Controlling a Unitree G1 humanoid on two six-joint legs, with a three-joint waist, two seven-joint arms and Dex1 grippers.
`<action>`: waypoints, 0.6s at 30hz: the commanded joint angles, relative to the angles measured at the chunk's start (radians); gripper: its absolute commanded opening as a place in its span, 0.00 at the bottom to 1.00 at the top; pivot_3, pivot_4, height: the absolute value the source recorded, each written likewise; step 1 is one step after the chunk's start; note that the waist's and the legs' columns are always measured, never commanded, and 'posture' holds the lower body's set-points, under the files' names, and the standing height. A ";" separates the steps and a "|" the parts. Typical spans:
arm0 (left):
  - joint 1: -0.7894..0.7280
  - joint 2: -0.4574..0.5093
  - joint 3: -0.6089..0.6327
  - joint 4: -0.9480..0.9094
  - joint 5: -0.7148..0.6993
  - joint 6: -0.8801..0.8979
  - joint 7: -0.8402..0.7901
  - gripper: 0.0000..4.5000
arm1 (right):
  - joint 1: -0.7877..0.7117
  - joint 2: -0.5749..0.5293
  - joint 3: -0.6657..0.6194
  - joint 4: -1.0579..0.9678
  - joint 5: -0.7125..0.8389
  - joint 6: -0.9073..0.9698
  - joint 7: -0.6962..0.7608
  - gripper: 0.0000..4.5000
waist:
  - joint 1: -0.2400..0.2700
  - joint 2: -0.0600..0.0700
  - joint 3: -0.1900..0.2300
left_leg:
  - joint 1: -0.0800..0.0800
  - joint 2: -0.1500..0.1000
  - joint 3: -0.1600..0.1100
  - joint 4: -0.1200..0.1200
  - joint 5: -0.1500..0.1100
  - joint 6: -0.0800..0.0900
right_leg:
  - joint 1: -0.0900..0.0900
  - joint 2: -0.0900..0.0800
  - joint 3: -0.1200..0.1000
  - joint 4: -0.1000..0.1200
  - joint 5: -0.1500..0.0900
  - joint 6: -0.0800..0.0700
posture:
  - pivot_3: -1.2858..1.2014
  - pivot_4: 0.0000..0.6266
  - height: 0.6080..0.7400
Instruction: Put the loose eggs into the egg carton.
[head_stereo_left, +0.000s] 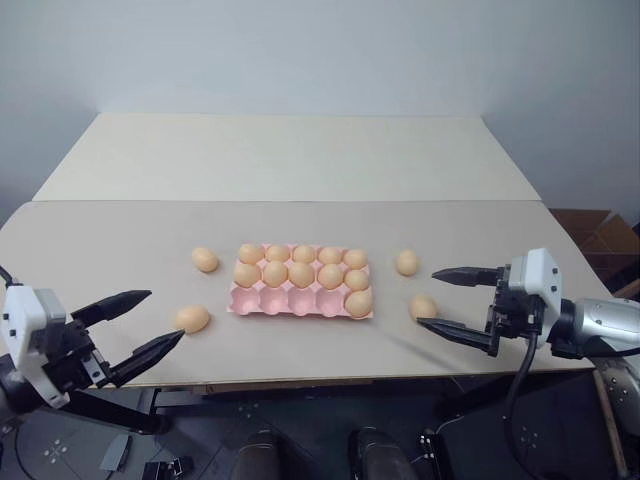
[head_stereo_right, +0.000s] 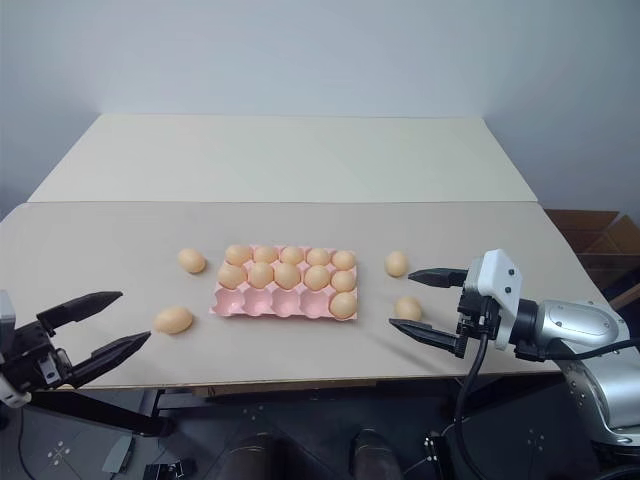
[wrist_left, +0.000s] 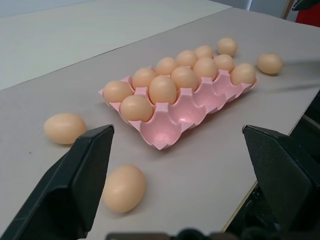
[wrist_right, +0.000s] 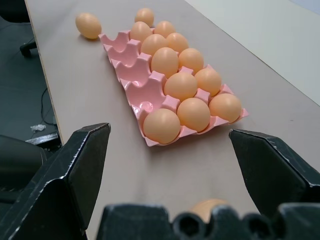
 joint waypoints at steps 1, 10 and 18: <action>-0.012 0.012 0.020 -0.016 -0.002 0.001 0.024 1.00 | -0.007 -0.002 -0.020 -0.021 0.003 -0.017 -0.005 1.00 | 0.000 0.000 0.000 | 0.000 0.000 0.000 0.000 0.000 0.000 | 0.000 0.000 0.000 0.000 0.000 0.000 | 0.52 0.24 1.00; -0.015 0.033 0.006 -0.010 -0.004 0.010 0.003 1.00 | 0.000 -0.006 -0.032 -0.017 -0.003 -0.015 -0.015 1.00 | 0.000 0.000 0.000 | 0.000 0.000 0.000 0.000 0.000 0.000 | 0.000 0.000 0.000 0.000 0.000 0.000 | 0.52 0.24 1.00; -0.061 0.051 -0.032 0.017 0.017 0.000 -0.036 1.00 | -0.007 -0.065 -0.082 -0.011 -0.027 0.067 -0.087 1.00 | 0.000 0.000 0.000 | 0.000 0.000 0.000 0.000 0.000 0.000 | 0.000 0.000 0.000 0.000 0.000 0.000 | 0.52 0.24 1.00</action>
